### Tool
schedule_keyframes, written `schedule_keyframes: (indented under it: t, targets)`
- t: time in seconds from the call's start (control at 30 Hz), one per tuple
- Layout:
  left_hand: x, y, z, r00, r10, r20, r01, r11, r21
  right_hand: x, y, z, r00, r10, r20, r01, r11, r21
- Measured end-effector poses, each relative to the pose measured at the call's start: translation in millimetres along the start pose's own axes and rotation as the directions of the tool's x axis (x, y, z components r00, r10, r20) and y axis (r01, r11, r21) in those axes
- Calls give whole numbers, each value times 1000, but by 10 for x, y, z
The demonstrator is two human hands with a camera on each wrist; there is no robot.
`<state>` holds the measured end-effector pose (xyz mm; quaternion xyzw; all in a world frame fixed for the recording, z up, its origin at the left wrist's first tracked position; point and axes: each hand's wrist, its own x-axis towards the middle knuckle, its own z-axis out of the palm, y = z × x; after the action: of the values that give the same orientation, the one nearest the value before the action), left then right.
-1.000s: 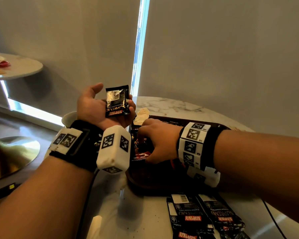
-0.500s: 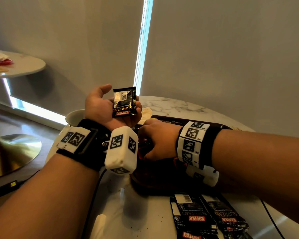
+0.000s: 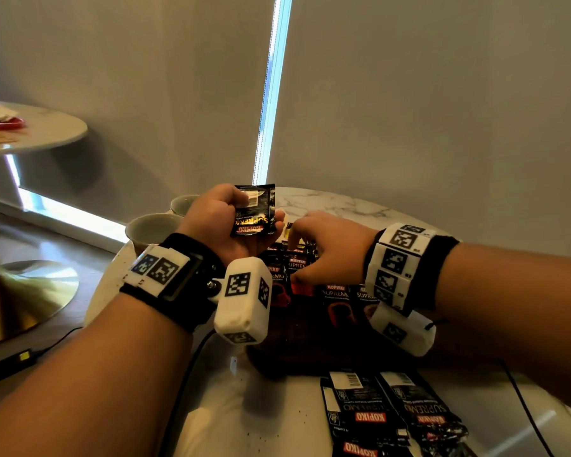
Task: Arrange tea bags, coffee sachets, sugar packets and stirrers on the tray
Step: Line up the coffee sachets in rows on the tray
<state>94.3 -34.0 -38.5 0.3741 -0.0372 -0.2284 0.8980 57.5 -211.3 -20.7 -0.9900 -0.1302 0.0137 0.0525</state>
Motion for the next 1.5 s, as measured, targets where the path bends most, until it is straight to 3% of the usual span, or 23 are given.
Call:
schedule_keyframes:
  t: [0.23,0.47,0.73,0.9,1.0,1.17,1.33,1.5]
  targets:
    - [26,-93,43,997,-82,-7,82,981,174,-163,163,-61,966,7,-260,39,985,171]
    - [66,-185,1,998,-66,14,60,968,243,-210,113,-4,891,-208,-403,244,969,38]
    - [94,-236,34,999,-23,48,12,977,213,-202,78,-35,877,-222,-426,264,964,42]
    - [159,-220,-28,993,-118,-24,121,955,272,-228,93,-75,856,-182,-483,233,971,46]
    - [209,-201,-83,994,-103,-42,111,954,279,-190,126,-92,841,-149,-519,212,975,63]
    - [210,-200,-107,999,-23,48,4,934,356,-183,173,-120,862,-77,-501,173,974,148]
    - [157,-224,-83,979,-40,198,-47,909,415,-176,216,-85,870,-18,-492,157,957,243]
    - [154,-273,-59,983,0,182,-82,893,442,-178,198,-46,885,42,-463,129,935,331]
